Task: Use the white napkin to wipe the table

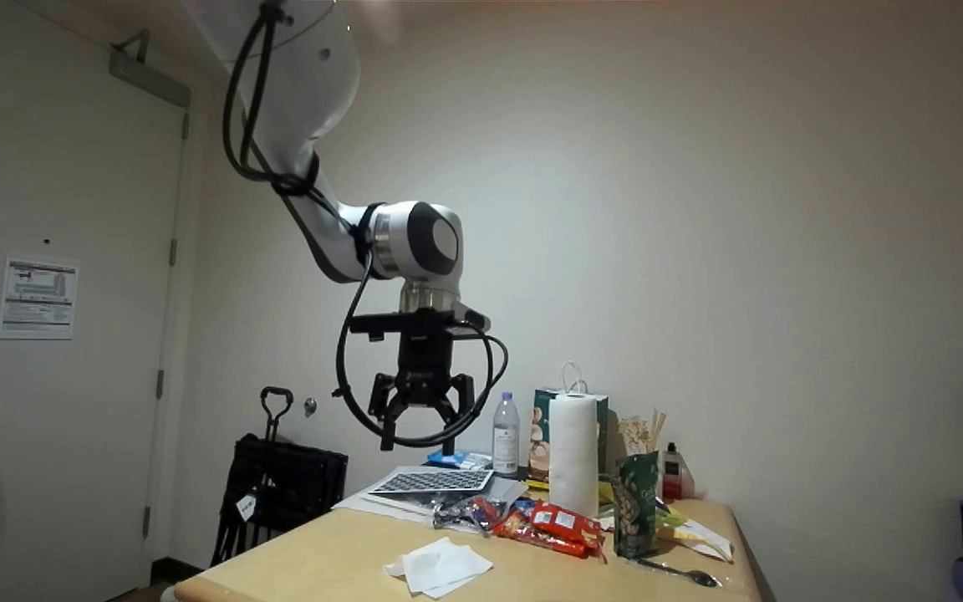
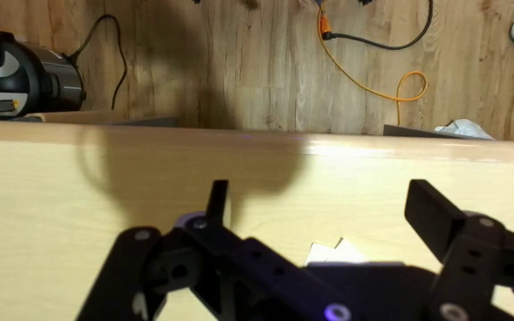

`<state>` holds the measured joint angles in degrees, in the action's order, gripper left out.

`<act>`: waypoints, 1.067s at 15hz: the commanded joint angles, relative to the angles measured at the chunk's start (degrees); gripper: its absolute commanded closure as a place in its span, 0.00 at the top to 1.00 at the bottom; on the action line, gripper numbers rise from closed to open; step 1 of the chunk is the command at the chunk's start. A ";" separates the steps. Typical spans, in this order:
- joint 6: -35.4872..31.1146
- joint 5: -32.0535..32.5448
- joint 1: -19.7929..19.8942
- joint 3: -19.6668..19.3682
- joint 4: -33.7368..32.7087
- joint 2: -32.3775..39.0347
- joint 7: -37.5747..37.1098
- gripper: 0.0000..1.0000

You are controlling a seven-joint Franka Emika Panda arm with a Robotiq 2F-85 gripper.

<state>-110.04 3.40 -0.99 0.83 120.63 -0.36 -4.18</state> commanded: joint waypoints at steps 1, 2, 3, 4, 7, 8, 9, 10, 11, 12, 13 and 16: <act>-1.66 4.76 -1.73 1.46 -5.59 8.43 -7.89 1.00; 0.77 5.46 -2.28 1.45 -7.50 10.13 -8.46 1.00; -1.25 3.56 -1.89 1.13 -3.83 6.87 -5.95 1.00; -1.26 3.75 -2.33 1.18 -4.79 8.40 -6.30 1.00; -1.27 3.76 -2.31 1.02 -4.93 8.60 -6.30 1.00; -1.27 3.76 -2.28 0.96 -4.94 8.41 -6.30 1.00; -1.27 3.76 -2.27 0.96 -4.93 8.30 -6.30 1.00; -0.79 1.51 -2.06 1.11 -6.29 9.92 -5.58 1.00; -1.63 0.44 -2.18 1.15 -8.19 12.54 -7.15 1.00; -2.58 -0.18 -2.41 1.25 -9.58 14.42 -7.96 1.00; -2.92 -1.32 -2.80 1.44 -12.02 17.05 -9.36 1.00; -5.29 -0.29 -4.80 1.43 -17.90 22.87 -13.67 1.00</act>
<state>-113.55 3.36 -4.08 2.24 109.07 16.28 -13.41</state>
